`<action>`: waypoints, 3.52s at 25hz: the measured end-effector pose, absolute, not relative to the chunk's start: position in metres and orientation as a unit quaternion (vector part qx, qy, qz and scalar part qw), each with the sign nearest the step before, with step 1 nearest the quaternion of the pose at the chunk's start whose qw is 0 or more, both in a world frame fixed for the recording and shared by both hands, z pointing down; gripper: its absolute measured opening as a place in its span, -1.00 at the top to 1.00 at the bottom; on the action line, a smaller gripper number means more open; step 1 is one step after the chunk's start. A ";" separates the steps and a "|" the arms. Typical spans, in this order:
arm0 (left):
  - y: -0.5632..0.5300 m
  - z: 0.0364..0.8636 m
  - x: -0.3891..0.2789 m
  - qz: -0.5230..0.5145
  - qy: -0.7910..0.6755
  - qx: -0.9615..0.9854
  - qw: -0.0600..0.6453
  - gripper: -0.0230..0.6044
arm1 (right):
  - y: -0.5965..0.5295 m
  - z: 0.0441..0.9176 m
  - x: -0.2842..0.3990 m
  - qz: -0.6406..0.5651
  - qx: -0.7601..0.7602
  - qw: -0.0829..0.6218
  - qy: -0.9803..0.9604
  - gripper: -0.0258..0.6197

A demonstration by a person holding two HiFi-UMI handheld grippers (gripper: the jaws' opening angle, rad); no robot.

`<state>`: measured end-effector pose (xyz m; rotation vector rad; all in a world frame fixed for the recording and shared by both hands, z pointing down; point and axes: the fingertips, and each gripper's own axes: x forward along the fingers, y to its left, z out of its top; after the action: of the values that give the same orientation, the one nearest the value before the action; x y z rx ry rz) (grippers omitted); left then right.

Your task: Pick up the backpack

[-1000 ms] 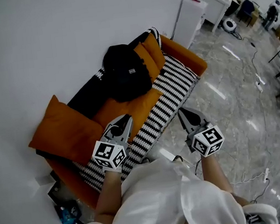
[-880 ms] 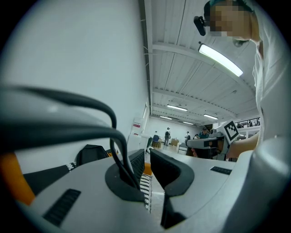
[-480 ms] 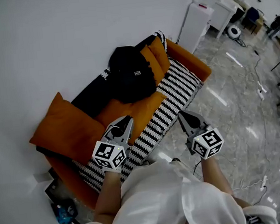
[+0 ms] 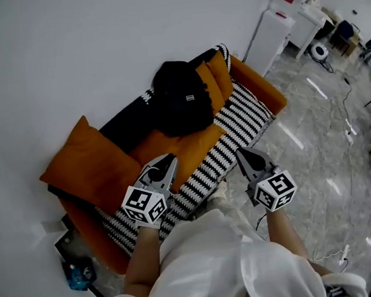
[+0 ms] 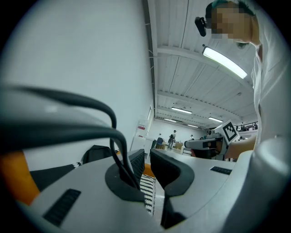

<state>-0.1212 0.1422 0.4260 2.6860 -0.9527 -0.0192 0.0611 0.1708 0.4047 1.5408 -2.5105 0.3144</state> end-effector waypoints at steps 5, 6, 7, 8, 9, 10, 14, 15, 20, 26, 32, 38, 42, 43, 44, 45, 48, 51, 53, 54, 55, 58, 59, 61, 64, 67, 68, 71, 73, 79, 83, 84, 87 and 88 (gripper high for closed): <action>0.123 0.430 -0.118 -0.007 -0.343 0.927 0.150 0.74 | 0.147 0.413 0.067 0.111 0.506 0.089 -0.851 0.86; 0.118 0.430 -0.117 -0.005 -0.345 0.927 0.148 0.74 | 0.141 0.415 0.069 0.113 0.504 0.088 -0.852 0.86; 0.113 0.431 -0.115 -0.002 -0.346 0.926 0.147 0.74 | 0.133 0.417 0.071 0.115 0.501 0.087 -0.853 0.86; 0.108 0.432 -0.113 0.001 -0.348 0.926 0.147 0.74 | 0.125 0.419 0.073 0.117 0.499 0.087 -0.855 0.86; 0.101 0.433 -0.111 0.004 -0.349 0.925 0.146 0.74 | 0.116 0.420 0.075 0.119 0.496 0.086 -0.856 0.86; 0.094 0.434 -0.109 0.007 -0.351 0.925 0.146 0.74 | 0.107 0.422 0.077 0.121 0.493 0.087 -0.857 0.86; 0.063 0.440 -0.097 0.012 -0.358 0.921 0.152 0.74 | 0.071 0.430 0.086 0.126 0.476 0.095 -0.865 0.86; 0.054 0.442 -0.093 0.012 -0.360 0.920 0.154 0.74 | 0.062 0.432 0.087 0.127 0.471 0.098 -0.867 0.86; 0.005 0.451 -0.075 0.007 -0.370 0.913 0.173 0.74 | 0.012 0.443 0.095 0.138 0.447 0.103 -0.878 0.86; -0.045 0.458 -0.056 0.005 -0.394 0.898 0.196 0.74 | -0.039 0.455 0.107 0.153 0.417 0.115 -0.888 0.86; -0.088 0.466 -0.045 0.009 -0.425 0.881 0.208 0.74 | -0.089 0.470 0.114 0.155 0.388 0.128 -0.899 0.85; -0.124 0.471 -0.044 0.005 -0.455 0.863 0.219 0.74 | -0.135 0.479 0.114 0.154 0.363 0.138 -0.909 0.84; -0.145 0.477 -0.041 0.007 -0.468 0.855 0.223 0.74 | -0.164 0.491 0.113 0.158 0.350 0.143 -0.912 0.77; -0.149 0.480 -0.040 0.009 -0.471 0.853 0.225 0.74 | -0.170 0.494 0.113 0.159 0.347 0.145 -0.913 0.77; -0.153 0.483 -0.038 0.011 -0.473 0.851 0.228 0.74 | -0.177 0.499 0.113 0.160 0.344 0.147 -0.913 0.76; -0.157 0.486 -0.037 0.013 -0.474 0.849 0.231 0.74 | -0.183 0.503 0.113 0.161 0.342 0.150 -0.913 0.75; -0.166 0.497 -0.035 0.019 -0.479 0.843 0.243 0.74 | -0.201 0.518 0.112 0.167 0.337 0.158 -0.913 0.70; -0.174 0.507 -0.035 0.026 -0.485 0.836 0.255 0.74 | -0.218 0.534 0.110 0.173 0.333 0.168 -0.911 0.66; -0.180 0.512 -0.035 0.028 -0.487 0.833 0.259 0.74 | -0.229 0.543 0.108 0.177 0.332 0.175 -0.910 0.63; -0.184 0.514 -0.036 0.029 -0.488 0.832 0.262 0.74 | -0.236 0.548 0.107 0.178 0.332 0.178 -0.909 0.61; -0.187 0.517 -0.036 0.030 -0.488 0.832 0.264 0.74 | -0.242 0.552 0.107 0.180 0.333 0.180 -0.908 0.59; -0.197 0.525 -0.036 0.034 -0.483 0.833 0.269 0.74 | -0.259 0.562 0.105 0.188 0.340 0.182 -0.903 0.52; -0.200 0.527 -0.036 0.034 -0.479 0.834 0.270 0.74 | -0.265 0.566 0.104 0.190 0.343 0.183 -0.902 0.50; -0.206 0.531 -0.036 0.035 -0.473 0.838 0.272 0.74 | -0.275 0.573 0.101 0.193 0.348 0.187 -0.898 0.47; -0.214 0.538 -0.041 0.037 -0.466 0.840 0.277 0.74 | -0.288 0.585 0.092 0.197 0.352 0.198 -0.893 0.45; -0.219 0.544 -0.045 0.035 -0.464 0.839 0.282 0.74 | -0.299 0.596 0.085 0.201 0.356 0.210 -0.888 0.41; -0.220 0.545 -0.046 0.035 -0.464 0.839 0.283 0.74 | -0.302 0.599 0.083 0.203 0.357 0.213 -0.887 0.40; -0.224 0.548 -0.050 0.035 -0.465 0.837 0.286 0.74 | -0.314 0.611 0.079 0.209 0.360 0.222 -0.882 0.38; -0.226 0.549 -0.051 0.034 -0.467 0.836 0.288 0.74 | -0.325 0.618 0.077 0.210 0.362 0.231 -0.879 0.34; -0.222 0.557 -0.055 0.038 -0.471 0.830 0.295 0.74 | -0.355 0.640 0.074 0.211 0.367 0.258 -0.869 0.29; -0.218 0.562 -0.057 0.040 -0.475 0.825 0.302 0.74 | -0.372 0.658 0.072 0.223 0.368 0.276 -0.859 0.26; -0.217 0.563 -0.057 0.040 -0.476 0.824 0.303 0.74 | -0.376 0.662 0.071 0.228 0.368 0.280 -0.857 0.26; -0.214 0.566 -0.059 0.041 -0.478 0.822 0.306 0.74 | -0.381 0.674 0.068 0.237 0.365 0.290 -0.852 0.26; -0.213 0.566 -0.060 0.041 -0.478 0.822 0.307 0.74 | -0.382 0.676 0.067 0.237 0.364 0.295 -0.851 0.26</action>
<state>-0.0598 -0.2133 0.5663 2.1741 -1.2646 0.1083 0.0668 -0.3824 0.6760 0.9681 -2.2659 0.6306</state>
